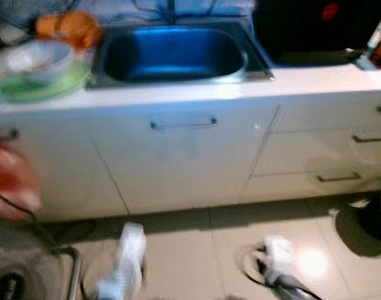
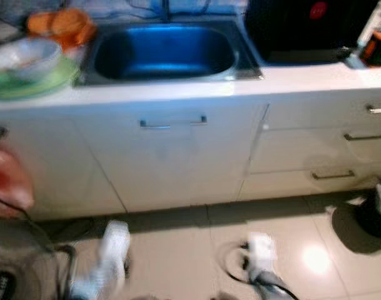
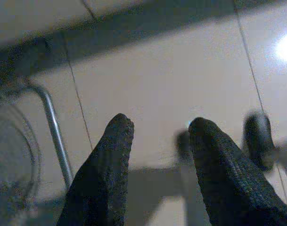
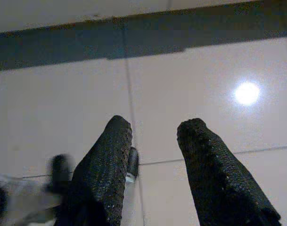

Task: Kitchen organization

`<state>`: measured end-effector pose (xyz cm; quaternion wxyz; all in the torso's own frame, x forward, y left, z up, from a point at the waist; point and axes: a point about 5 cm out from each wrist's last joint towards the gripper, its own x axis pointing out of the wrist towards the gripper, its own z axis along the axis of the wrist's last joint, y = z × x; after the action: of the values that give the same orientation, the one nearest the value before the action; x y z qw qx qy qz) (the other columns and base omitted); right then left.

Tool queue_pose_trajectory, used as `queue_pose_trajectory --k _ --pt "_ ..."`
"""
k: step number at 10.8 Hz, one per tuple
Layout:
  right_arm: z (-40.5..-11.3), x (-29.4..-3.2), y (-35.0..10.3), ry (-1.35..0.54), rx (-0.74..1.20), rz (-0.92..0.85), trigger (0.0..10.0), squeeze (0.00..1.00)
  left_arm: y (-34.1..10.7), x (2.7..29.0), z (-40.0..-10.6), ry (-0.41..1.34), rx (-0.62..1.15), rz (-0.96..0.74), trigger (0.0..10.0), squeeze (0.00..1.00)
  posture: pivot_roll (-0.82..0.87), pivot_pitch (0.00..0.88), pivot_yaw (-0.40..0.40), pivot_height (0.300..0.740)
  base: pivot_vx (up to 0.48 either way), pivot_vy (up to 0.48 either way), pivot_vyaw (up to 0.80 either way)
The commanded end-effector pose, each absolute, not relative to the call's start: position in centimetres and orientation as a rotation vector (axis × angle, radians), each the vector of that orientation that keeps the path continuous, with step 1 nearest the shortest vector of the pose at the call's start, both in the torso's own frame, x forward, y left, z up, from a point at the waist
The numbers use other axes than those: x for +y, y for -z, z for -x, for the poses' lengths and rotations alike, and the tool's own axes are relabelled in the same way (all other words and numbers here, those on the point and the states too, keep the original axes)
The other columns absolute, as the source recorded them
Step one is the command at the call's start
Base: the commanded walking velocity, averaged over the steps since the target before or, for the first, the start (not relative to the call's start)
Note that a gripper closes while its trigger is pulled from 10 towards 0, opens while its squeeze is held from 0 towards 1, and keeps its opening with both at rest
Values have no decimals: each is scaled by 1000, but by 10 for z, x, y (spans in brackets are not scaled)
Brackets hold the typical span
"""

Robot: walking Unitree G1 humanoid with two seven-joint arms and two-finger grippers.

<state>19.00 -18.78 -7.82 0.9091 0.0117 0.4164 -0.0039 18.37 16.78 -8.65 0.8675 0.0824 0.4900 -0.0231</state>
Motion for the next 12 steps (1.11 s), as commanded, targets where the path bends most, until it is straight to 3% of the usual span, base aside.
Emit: queue_pose_trajectory --k 1,6,10,12 --pt "-192 -181 78 -9 859 -35 10000 0 85 176 -185 34 1012 -185 10000 0 -24 74 12 740 266 262 0" --pt "-192 -180 78 -15 862 -24 10000 0 85 176 -186 30 1000 -177 10000 0 -20 89 6 740 262 264 0" --pt "-192 -180 78 -4 860 -32 10000 0 84 176 -187 28 991 -171 10000 0 -20 89 8 740 252 250 270" --pt "-192 -180 79 -8 864 -28 10000 0 83 175 -189 29 981 -162 10000 0 -16 91 8 740 0 0 0"
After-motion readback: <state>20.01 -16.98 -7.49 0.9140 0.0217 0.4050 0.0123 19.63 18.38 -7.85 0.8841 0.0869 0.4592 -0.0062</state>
